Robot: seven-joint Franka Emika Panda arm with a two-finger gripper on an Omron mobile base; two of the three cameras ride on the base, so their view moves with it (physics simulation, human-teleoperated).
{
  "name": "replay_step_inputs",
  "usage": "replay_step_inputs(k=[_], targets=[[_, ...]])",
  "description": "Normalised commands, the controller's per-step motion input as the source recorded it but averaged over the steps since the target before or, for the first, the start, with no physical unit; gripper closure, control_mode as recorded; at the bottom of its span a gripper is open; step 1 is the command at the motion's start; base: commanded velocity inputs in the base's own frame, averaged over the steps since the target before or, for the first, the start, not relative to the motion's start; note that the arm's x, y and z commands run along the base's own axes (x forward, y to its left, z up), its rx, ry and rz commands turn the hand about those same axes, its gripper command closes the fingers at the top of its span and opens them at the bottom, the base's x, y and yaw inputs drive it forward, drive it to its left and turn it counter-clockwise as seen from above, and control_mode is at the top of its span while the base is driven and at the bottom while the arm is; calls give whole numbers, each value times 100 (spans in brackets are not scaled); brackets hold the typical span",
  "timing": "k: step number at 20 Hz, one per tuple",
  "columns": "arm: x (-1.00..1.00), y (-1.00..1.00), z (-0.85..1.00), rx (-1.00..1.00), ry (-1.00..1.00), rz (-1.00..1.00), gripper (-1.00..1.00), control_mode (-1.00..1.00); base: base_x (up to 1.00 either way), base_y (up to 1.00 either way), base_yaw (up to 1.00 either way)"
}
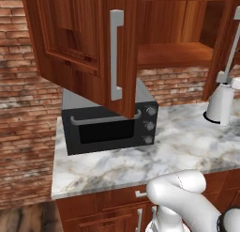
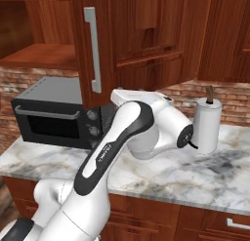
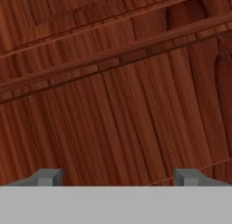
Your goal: Close all open cabinet doors.
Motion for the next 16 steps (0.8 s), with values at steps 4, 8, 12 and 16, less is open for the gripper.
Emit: replay_step_inputs(k=[4, 8, 12, 16], targets=[[68, 64, 3, 0, 0, 0, -100, -100, 0, 0, 0], [78, 53, 10, 0, 5, 0, -100, -100, 0, 0, 0], [90, 43, 18, 0, 11, -6, -100, -100, 0, 0, 0], [94, 37, 17, 0, 16, -13, -100, -100, 0, 0, 0]])
